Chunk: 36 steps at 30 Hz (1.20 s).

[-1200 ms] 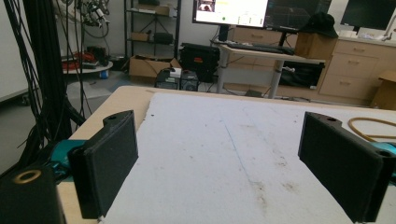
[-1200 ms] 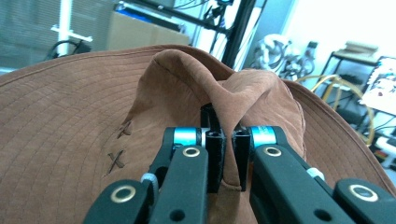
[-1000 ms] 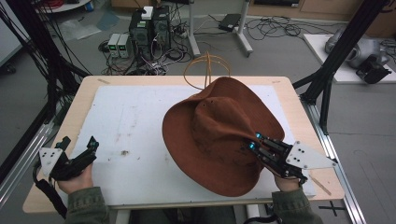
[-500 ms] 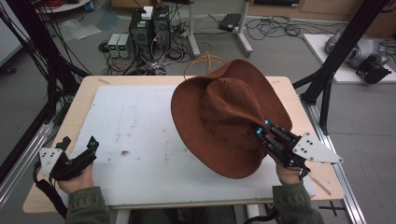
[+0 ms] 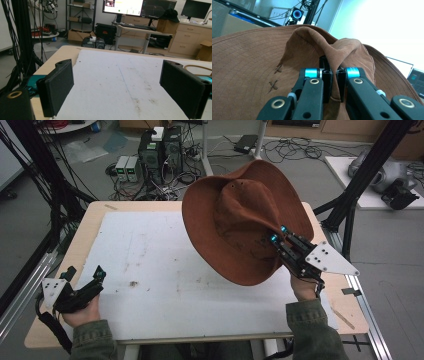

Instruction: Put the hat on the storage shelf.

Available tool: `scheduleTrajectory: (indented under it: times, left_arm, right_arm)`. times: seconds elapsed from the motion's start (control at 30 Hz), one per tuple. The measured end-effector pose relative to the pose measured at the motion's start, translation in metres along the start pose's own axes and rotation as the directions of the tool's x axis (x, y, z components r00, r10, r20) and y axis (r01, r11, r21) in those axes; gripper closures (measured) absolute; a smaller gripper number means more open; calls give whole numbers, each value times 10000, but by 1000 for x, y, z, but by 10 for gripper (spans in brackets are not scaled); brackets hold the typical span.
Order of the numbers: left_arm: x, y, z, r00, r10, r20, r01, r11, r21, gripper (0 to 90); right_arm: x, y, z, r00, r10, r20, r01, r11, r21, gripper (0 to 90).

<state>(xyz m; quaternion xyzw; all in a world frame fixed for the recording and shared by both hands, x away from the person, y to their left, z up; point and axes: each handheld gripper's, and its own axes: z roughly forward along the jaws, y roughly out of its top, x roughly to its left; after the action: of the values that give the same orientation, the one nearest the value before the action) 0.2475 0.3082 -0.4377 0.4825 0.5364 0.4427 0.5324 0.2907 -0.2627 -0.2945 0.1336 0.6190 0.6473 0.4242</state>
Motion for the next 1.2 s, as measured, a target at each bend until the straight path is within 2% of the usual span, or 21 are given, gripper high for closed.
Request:
scheduleTrajectory:
  times: [0.17,0.4,0.67,0.93,1.2]
  left_arm:
    - [-2,0,1,10000,-3,44,3,10000,-4,122]
    - [-1,-1,1,10000,-55,70,55,10000,4,122]
    - [2,-1,0,9999,-147,22,147,9999,-18,122]
    - [3,-2,1,9998,-182,41,182,9998,6,123]
    - [3,-2,0,9997,-236,41,236,9997,-3,123]
  right_arm:
    - [-4,-2,15,9999,60,153,-61,10000,33,888]
    - [-4,-12,46,9975,-299,636,284,9993,232,888]
    - [-10,-19,77,9936,39,1133,-57,9999,159,888]
    - [-18,-20,101,9928,153,1191,-188,9994,283,887]
    - [-19,-24,117,9912,217,1309,-265,9990,354,887]
